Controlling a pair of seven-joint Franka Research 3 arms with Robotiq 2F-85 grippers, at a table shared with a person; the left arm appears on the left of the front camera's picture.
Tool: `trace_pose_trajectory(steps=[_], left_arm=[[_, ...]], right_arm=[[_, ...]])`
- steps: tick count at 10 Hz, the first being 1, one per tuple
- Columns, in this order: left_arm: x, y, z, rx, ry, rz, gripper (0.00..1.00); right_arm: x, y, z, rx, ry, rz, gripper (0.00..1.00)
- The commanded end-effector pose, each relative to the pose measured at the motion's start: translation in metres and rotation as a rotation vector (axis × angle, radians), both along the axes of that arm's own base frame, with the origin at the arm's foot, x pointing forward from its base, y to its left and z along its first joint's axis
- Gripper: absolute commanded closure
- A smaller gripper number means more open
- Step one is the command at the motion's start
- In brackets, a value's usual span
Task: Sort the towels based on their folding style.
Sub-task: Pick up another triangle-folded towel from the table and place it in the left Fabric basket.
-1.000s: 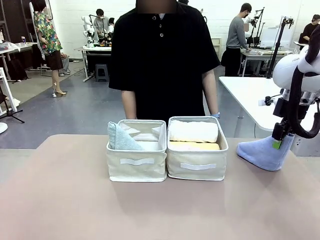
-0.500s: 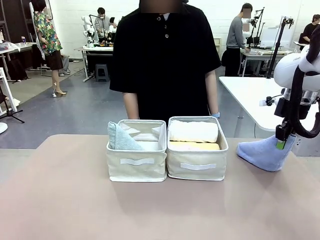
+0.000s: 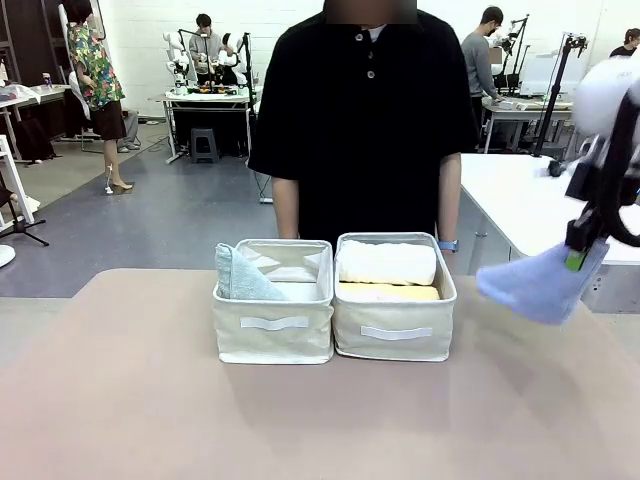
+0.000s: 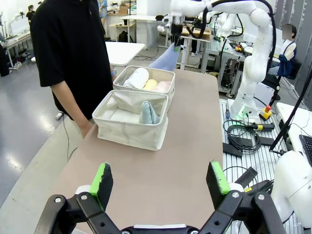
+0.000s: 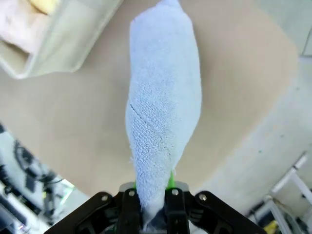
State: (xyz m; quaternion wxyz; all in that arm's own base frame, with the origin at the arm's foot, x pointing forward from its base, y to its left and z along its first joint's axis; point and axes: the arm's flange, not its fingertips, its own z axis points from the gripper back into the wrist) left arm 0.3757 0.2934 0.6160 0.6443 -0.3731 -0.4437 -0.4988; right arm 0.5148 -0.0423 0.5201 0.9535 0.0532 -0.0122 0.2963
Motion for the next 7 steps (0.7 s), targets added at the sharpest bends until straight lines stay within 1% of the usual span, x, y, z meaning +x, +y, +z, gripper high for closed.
trace_pose_trajectory(steps=[1, 2, 3, 4, 5, 6, 7], left_arm=[[-0.002, -0.002, 0.002, -0.007, 0.009, 0.014, 0.0], [-0.002, -0.002, 0.002, -0.007, 0.009, 0.014, 0.0], [-0.002, -0.002, 0.002, -0.007, 0.009, 0.014, 0.0], [-0.002, -0.002, 0.002, -0.007, 0.009, 0.014, 0.0], [-0.002, -0.002, 0.002, -0.007, 0.009, 0.014, 0.0], [-0.002, -0.002, 0.002, -0.007, 0.009, 0.014, 0.0], [-0.002, -0.002, 0.002, -0.007, 0.009, 0.014, 0.0]], right_arm=[[-0.045, -0.004, 0.084, 0.059, -0.095, -0.019, 1.0], [-0.058, -0.006, 0.112, 0.065, -0.123, -0.035, 1.0], [-0.068, -0.006, 0.131, 0.074, -0.128, -0.035, 1.0], [-0.072, -0.008, 0.136, 0.088, -0.107, -0.024, 1.0], [-0.07, -0.014, 0.129, 0.094, -0.07, -0.055, 1.0], [-0.09, -0.012, 0.149, 0.046, -0.137, -0.012, 1.0], [-0.09, -0.012, 0.149, 0.046, -0.137, -0.012, 1.0]])
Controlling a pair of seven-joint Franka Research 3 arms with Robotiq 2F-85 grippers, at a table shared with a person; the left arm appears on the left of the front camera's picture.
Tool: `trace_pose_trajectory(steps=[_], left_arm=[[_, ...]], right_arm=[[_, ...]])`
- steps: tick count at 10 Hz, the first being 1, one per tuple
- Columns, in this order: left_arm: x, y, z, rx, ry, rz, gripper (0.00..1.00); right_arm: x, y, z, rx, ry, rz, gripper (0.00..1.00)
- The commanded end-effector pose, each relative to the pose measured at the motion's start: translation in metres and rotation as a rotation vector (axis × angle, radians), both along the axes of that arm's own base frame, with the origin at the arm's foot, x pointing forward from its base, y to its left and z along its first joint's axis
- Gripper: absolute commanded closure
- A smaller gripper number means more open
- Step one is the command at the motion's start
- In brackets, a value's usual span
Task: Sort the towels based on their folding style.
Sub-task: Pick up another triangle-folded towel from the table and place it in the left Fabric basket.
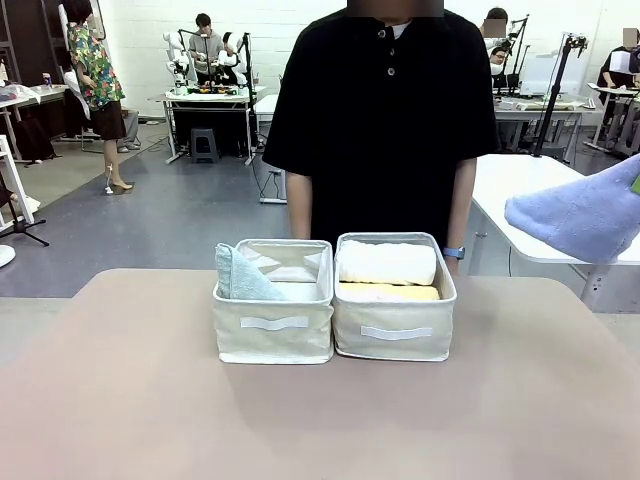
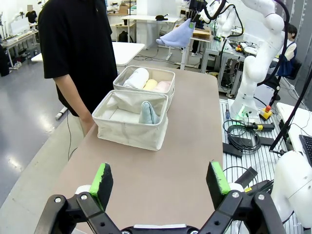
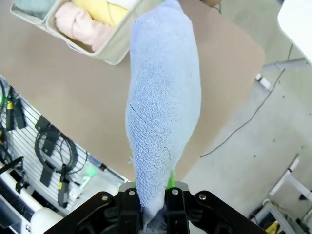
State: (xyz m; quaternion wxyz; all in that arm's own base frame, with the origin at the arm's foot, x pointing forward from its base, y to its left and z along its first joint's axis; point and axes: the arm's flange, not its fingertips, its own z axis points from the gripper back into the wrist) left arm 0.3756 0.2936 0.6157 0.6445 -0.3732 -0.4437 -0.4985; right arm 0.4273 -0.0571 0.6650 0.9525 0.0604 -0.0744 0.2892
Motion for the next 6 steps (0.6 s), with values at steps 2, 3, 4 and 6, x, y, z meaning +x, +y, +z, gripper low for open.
trace_pose_trajectory(steps=[2, 3, 4, 6], left_arm=[[-0.002, -0.003, 0.002, -0.007, 0.009, 0.014, 0.0], [-0.002, -0.003, 0.002, -0.007, 0.009, 0.014, 0.0], [-0.002, -0.003, 0.002, -0.007, 0.009, 0.014, 0.0], [-0.002, -0.003, 0.002, -0.007, 0.009, 0.014, 0.0]], right_arm=[[-0.002, 0.003, 0.004, -0.006, -0.023, 0.006, 1.0], [0.0, 0.002, 0.001, 0.0, -0.003, 0.004, 0.83], [0.016, 0.044, -0.013, -0.056, 0.024, 0.133, 0.83], [0.026, 0.139, 0.017, -0.157, -0.058, 0.326, 0.83]])
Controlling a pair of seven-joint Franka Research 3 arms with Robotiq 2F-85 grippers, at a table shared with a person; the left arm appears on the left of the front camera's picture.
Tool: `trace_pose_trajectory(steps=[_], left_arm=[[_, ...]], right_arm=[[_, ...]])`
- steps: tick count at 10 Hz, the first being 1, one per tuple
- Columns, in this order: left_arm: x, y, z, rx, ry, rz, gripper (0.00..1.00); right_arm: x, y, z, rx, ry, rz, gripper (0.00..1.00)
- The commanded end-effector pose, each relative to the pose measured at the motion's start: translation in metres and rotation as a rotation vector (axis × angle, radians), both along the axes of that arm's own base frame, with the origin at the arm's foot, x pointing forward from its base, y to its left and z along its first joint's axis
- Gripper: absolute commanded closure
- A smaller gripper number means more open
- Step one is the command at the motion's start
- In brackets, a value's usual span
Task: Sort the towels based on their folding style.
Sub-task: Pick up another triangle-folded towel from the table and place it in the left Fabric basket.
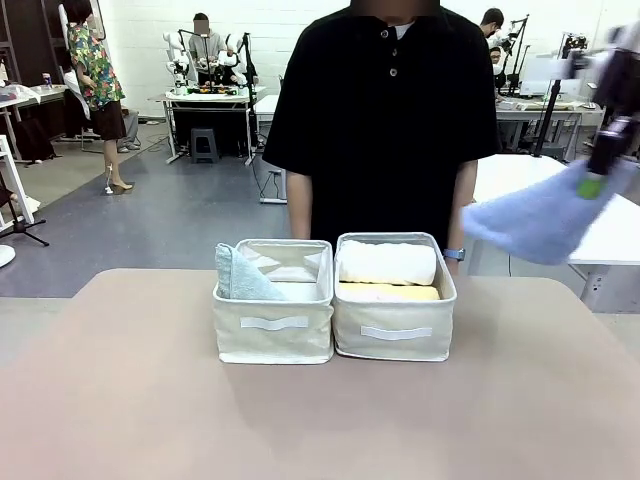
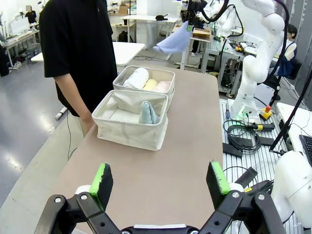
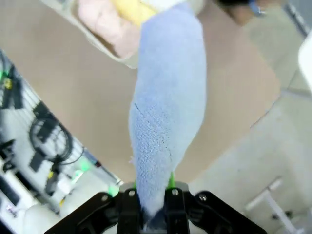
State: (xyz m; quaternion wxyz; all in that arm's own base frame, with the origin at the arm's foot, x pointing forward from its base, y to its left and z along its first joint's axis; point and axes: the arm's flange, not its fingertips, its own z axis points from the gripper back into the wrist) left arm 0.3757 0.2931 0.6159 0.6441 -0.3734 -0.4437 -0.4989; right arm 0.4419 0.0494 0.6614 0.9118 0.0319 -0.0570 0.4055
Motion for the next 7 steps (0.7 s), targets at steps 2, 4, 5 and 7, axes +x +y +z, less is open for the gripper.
trace_pose_trajectory(steps=[2, 4, 5, 7], left_arm=[[-0.002, -0.002, 0.002, -0.007, 0.009, 0.015, 0.0], [-0.002, -0.002, 0.002, -0.007, 0.009, 0.015, 0.0], [-0.002, -0.002, 0.002, -0.007, 0.009, 0.015, 0.0], [-0.002, -0.002, 0.002, -0.007, 0.009, 0.015, 0.0]], right_arm=[[0.015, 0.101, 0.037, -0.09, -0.075, 0.227, 0.83], [0.024, 0.162, 0.037, -0.06, -0.077, 0.335, 0.83], [0.03, 0.19, 0.032, -0.067, -0.053, 0.383, 0.83], [0.041, 0.237, 0.022, -0.081, -0.066, 0.425, 0.83]])
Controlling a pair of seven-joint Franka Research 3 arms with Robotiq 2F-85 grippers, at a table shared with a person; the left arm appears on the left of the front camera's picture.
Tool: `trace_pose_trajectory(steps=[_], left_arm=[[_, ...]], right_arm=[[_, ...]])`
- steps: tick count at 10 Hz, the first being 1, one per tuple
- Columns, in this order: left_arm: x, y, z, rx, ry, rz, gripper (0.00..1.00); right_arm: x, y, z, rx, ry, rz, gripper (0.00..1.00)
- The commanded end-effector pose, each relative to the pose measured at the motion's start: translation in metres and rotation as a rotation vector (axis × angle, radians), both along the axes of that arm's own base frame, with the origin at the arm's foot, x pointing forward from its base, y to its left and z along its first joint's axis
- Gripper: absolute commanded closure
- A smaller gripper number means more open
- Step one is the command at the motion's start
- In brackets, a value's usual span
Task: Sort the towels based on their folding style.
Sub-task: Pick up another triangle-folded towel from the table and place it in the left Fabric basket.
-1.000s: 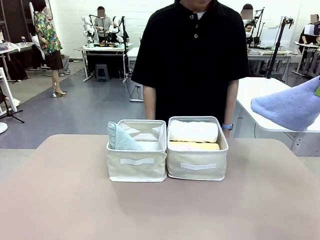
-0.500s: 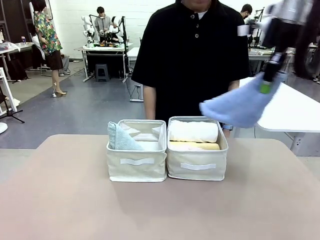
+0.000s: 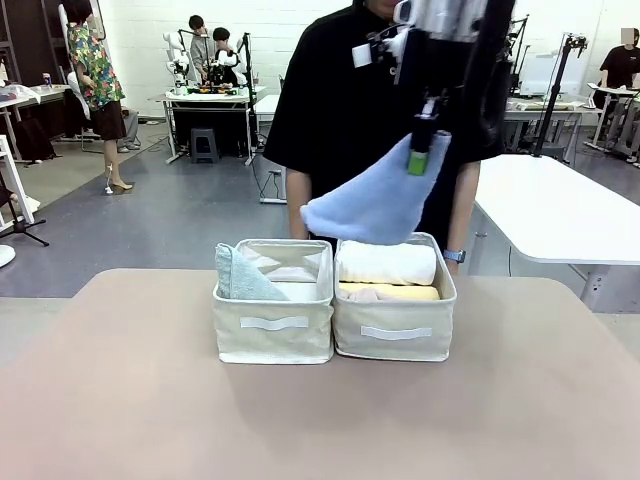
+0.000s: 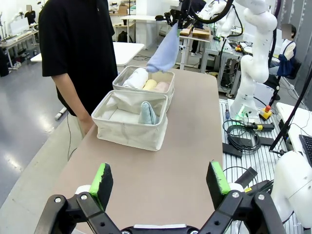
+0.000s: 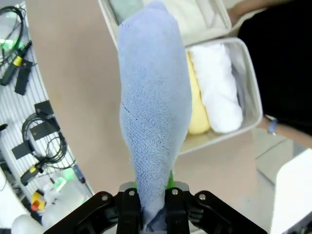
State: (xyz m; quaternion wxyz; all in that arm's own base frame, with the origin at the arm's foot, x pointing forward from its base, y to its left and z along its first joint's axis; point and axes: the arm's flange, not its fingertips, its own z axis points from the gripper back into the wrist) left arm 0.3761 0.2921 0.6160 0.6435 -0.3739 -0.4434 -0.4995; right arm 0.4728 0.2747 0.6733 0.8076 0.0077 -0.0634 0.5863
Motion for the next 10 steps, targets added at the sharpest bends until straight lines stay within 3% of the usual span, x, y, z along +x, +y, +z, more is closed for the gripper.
trace_pose_trajectory(steps=[1, 4, 10], left_arm=[[-0.002, -0.001, 0.002, -0.006, 0.009, 0.017, 0.0], [-0.002, -0.001, 0.002, -0.006, 0.009, 0.017, 0.0], [-0.002, -0.001, 0.002, -0.006, 0.009, 0.017, 0.0]], right_arm=[[0.016, 0.027, 0.004, -0.004, -0.016, 0.025, 0.83], [0.012, 0.03, -0.012, 0.003, 0.011, 0.045, 0.83], [0.016, 0.034, -0.014, 0.003, 0.013, 0.048, 0.83]])
